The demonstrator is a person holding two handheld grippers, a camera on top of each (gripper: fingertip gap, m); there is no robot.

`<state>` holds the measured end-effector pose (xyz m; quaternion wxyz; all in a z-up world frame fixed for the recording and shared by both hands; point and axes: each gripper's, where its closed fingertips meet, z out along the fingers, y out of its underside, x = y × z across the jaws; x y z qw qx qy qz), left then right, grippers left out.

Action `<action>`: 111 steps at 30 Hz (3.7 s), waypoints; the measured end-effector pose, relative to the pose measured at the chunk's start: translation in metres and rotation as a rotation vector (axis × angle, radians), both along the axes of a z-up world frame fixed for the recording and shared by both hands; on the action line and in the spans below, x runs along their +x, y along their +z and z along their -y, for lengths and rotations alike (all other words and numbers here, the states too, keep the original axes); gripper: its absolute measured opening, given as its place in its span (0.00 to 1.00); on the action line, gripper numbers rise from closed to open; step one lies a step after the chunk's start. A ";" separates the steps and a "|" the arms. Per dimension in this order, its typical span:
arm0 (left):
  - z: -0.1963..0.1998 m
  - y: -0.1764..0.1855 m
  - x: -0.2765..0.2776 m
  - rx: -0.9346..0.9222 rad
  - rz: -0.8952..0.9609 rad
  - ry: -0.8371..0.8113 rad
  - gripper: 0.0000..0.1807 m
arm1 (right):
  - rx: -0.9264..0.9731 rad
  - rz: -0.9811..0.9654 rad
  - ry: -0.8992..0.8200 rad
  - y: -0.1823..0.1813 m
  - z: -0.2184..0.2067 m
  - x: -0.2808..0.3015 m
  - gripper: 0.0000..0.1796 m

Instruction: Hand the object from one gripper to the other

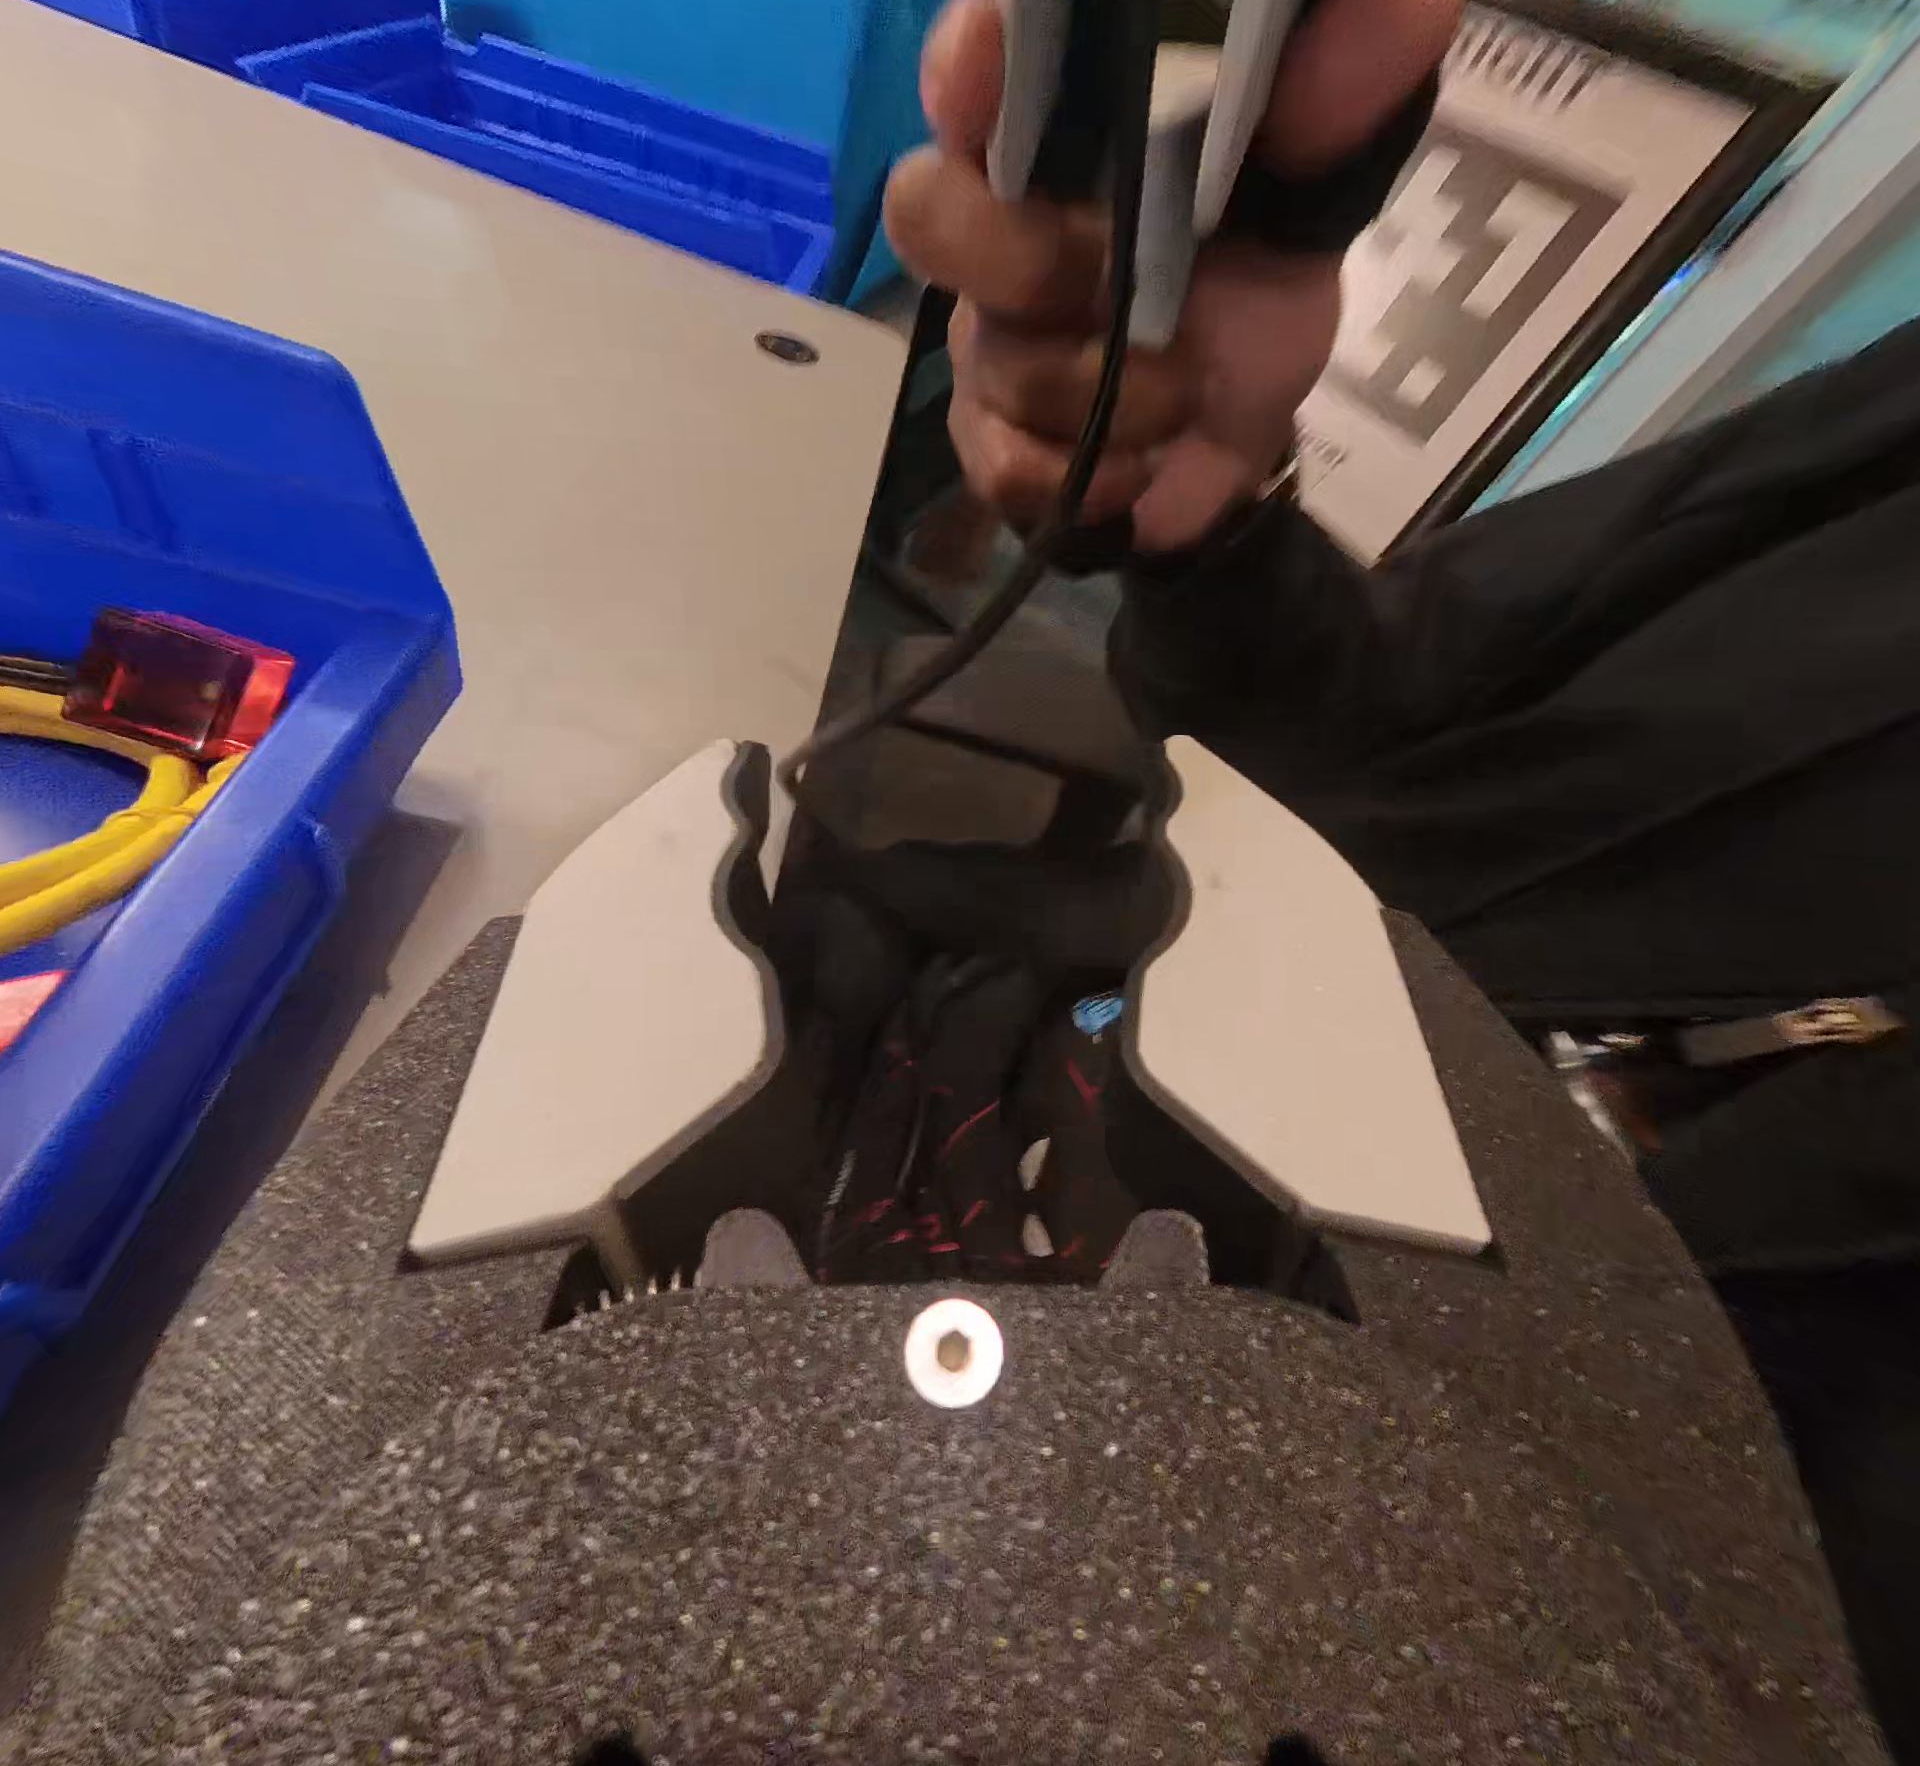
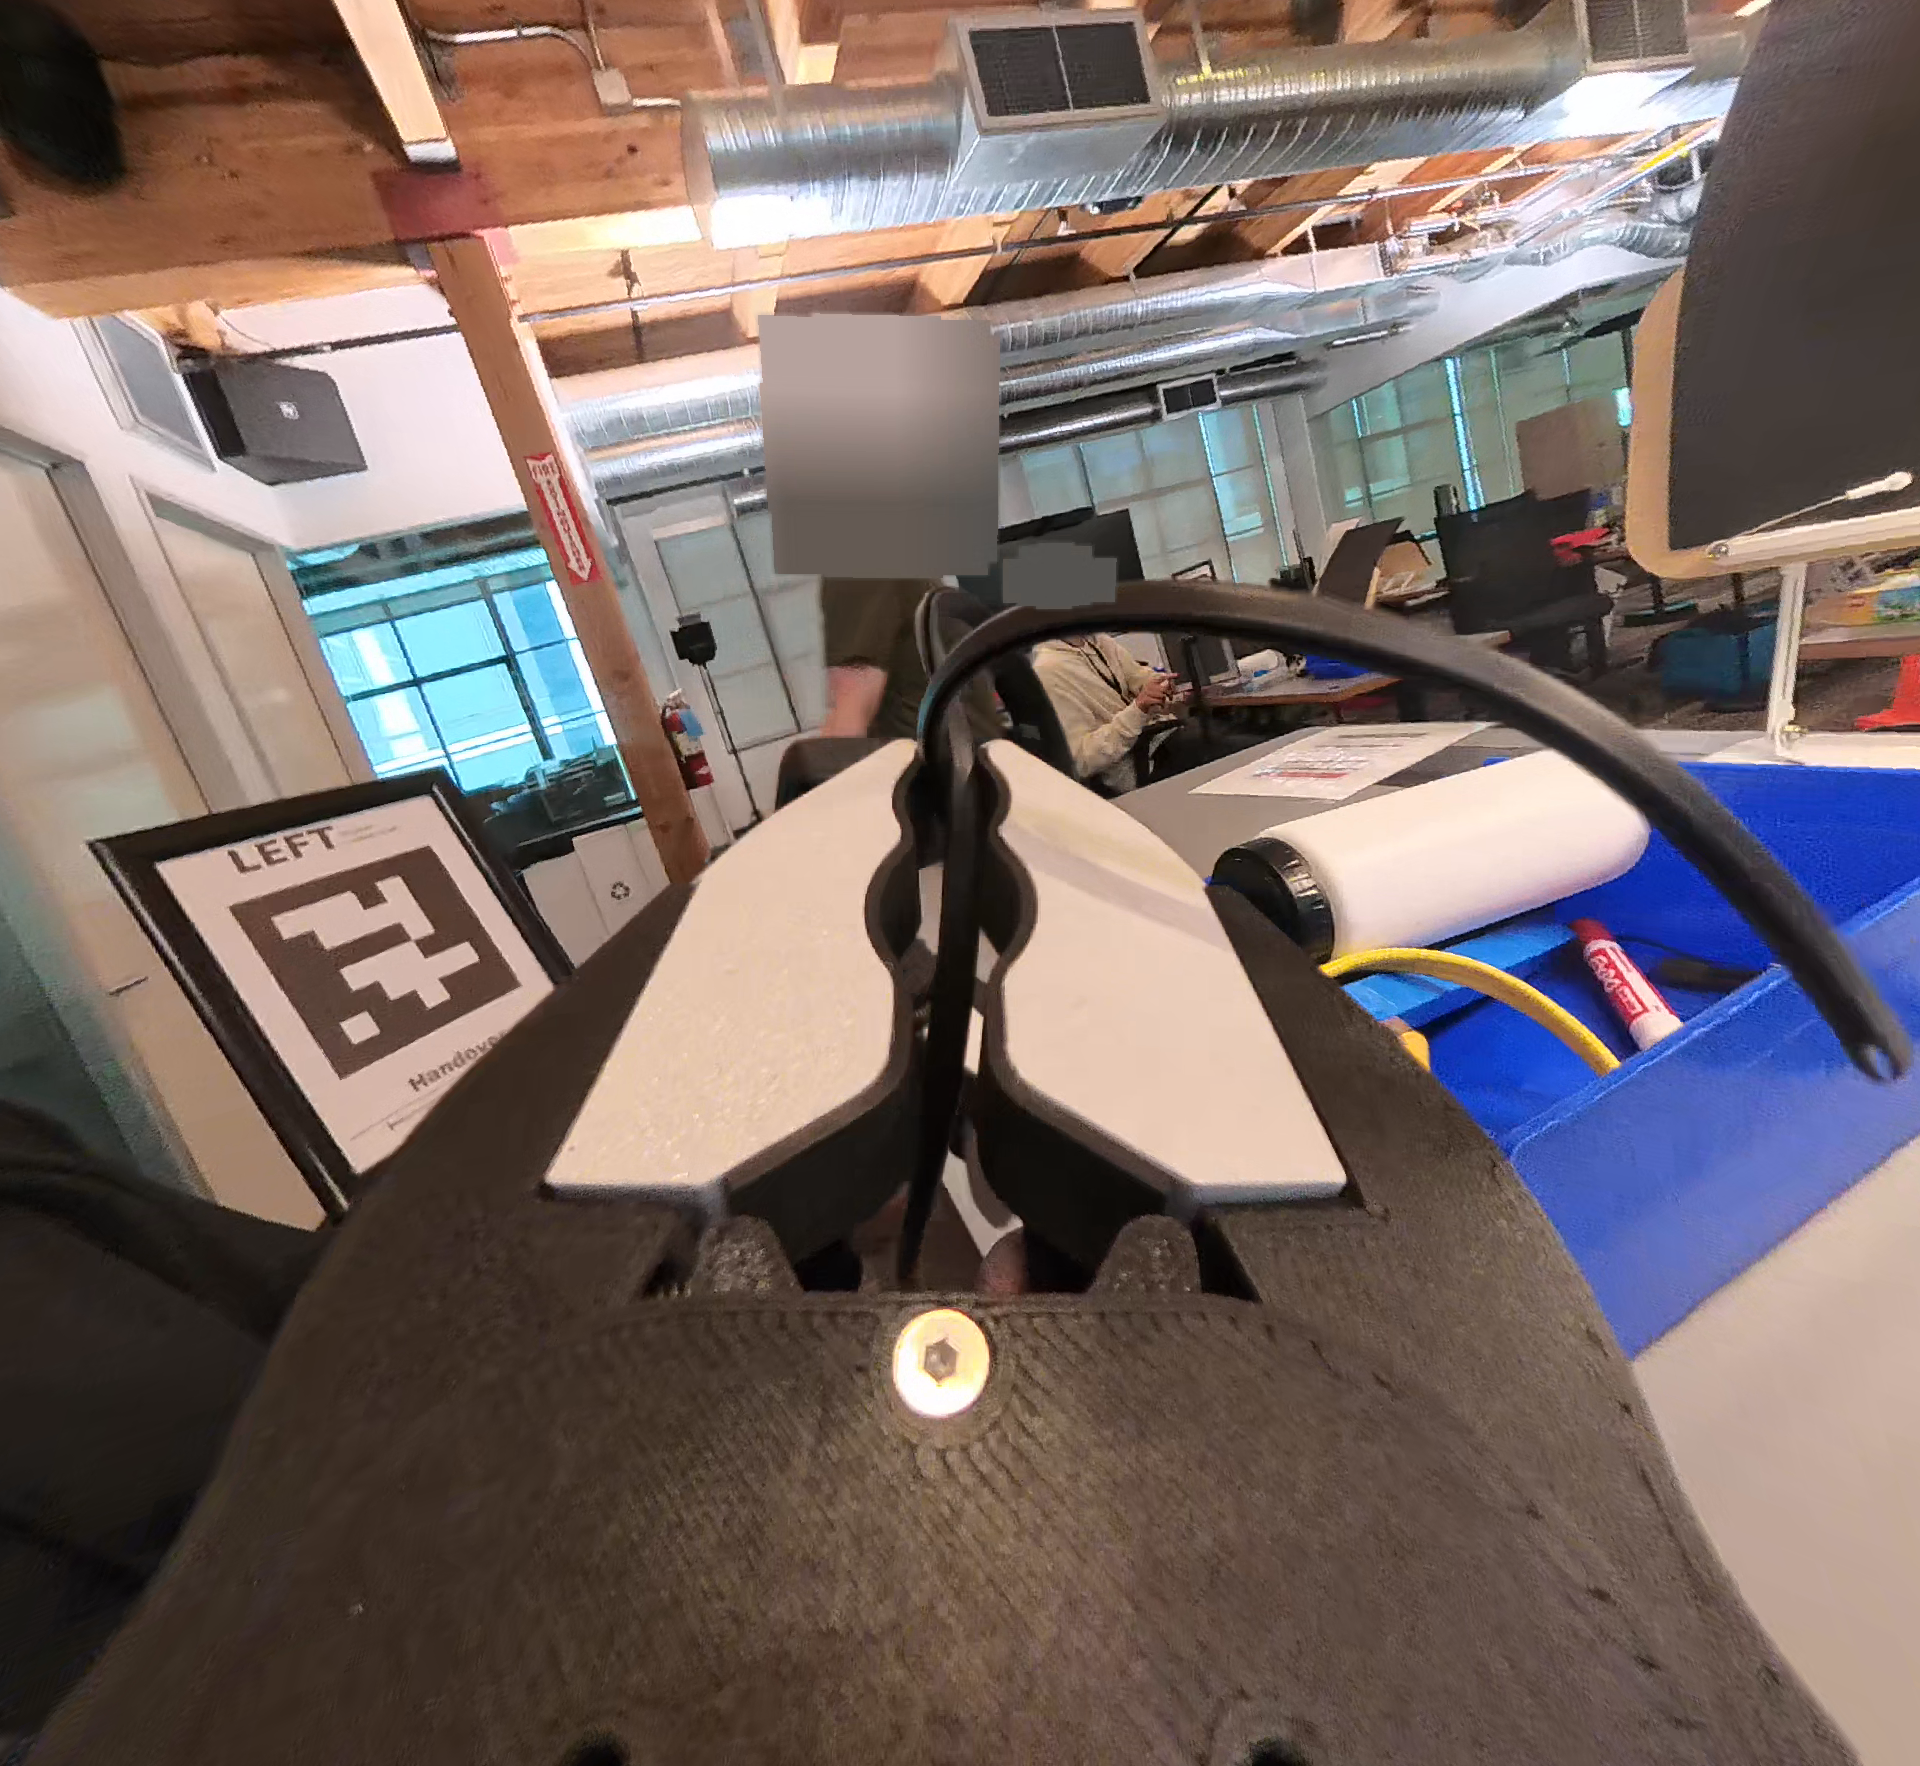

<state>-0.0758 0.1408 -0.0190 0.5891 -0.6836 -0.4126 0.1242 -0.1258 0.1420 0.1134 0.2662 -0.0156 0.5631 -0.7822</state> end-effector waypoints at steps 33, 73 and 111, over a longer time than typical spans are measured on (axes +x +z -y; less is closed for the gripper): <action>0.039 0.103 0.009 -0.550 -1.036 0.573 0.02 | 0.174 0.148 0.098 -0.032 0.023 0.007 0.03; 0.019 0.102 0.025 -0.301 -1.058 0.308 0.02 | 0.319 -0.041 0.556 -0.075 0.014 0.083 0.05; -0.058 0.017 -0.027 0.343 0.043 -0.102 0.24 | -0.001 0.047 0.057 -0.013 0.004 -0.011 0.03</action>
